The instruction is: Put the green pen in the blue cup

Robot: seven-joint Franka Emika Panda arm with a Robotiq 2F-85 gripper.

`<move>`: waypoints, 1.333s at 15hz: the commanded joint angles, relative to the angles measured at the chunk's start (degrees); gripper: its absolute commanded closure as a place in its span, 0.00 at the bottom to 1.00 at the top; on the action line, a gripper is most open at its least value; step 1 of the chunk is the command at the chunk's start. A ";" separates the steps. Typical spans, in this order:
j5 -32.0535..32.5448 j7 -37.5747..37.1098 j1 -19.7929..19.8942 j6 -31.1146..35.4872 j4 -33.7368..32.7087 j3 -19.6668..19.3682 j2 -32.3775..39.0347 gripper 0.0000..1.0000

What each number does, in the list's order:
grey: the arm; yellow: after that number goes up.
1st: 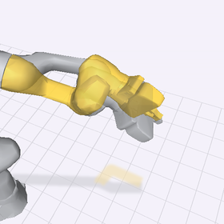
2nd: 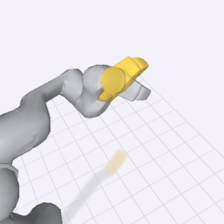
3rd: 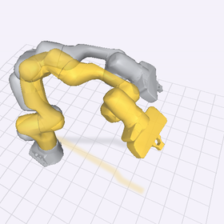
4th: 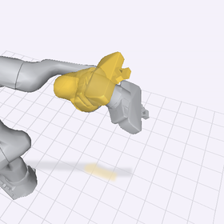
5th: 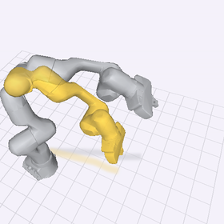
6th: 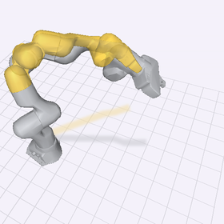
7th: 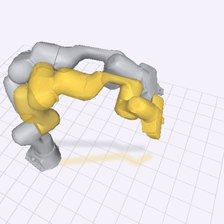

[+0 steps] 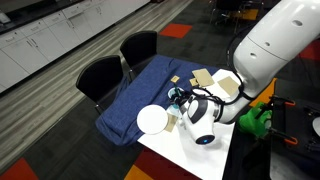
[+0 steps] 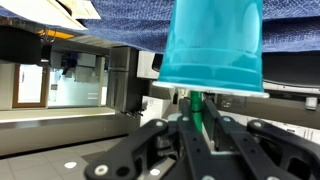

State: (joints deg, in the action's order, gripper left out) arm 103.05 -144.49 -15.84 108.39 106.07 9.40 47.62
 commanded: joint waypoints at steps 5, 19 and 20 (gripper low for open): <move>1.09 -0.55 0.54 -1.25 -2.15 0.52 1.82 0.27; 0.66 -1.76 0.81 -0.71 1.70 1.47 -6.08 0.00; 0.62 -1.68 0.84 -0.65 2.12 1.53 -7.16 0.00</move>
State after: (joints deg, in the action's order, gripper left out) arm 103.09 -144.49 -15.71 108.36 104.45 9.95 45.24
